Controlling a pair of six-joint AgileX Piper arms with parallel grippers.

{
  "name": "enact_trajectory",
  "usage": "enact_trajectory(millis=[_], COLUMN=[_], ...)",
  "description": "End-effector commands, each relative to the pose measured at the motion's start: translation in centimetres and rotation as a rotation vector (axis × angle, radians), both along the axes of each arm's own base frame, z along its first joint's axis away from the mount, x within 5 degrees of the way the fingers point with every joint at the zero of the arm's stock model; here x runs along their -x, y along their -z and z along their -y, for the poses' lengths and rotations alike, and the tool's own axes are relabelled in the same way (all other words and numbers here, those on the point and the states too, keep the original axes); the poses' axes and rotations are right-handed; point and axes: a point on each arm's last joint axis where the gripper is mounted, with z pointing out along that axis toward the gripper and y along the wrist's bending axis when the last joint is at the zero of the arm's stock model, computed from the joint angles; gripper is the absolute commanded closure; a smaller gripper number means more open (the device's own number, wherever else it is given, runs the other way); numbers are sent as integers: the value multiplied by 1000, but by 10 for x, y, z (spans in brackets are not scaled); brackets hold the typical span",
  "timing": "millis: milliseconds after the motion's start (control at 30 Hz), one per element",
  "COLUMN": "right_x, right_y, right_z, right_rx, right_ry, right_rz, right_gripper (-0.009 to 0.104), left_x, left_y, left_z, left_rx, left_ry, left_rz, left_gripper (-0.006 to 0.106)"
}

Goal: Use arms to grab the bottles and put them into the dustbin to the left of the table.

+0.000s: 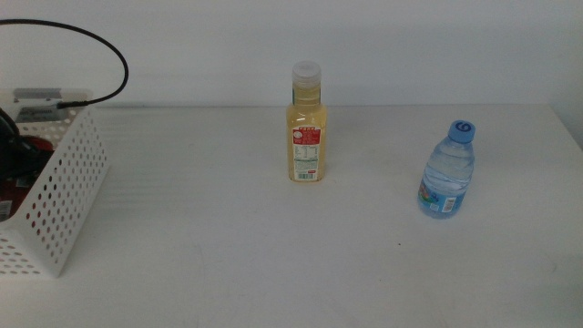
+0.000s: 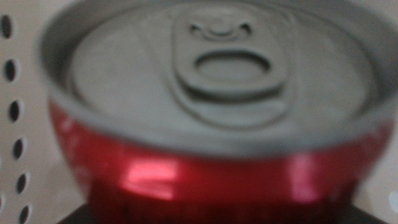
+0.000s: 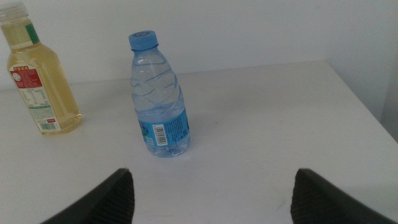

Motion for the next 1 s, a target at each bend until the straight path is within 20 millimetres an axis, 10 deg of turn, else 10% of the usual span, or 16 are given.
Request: enact_trajectory(millis=[0, 333, 633, 967], right_x=[2, 2, 2, 2], right_y=[-11, -11, -11, -11], right_z=[1, 1, 1, 1], right_rx=[12, 12, 12, 12], right_ry=[5, 5, 5, 5], right_rz=[112, 112, 112, 112], right_gripper=[29, 29, 29, 29], left_x=[-4, -5, -3, 4], left_y=[-38, -35, -39, -96], left_z=[2, 2, 1, 10], left_rx=[-10, -17, -24, 65], left_ry=[-10, 19, 22, -57], left_rz=[125, 122, 91, 68], left_gripper=[105, 77, 10, 10])
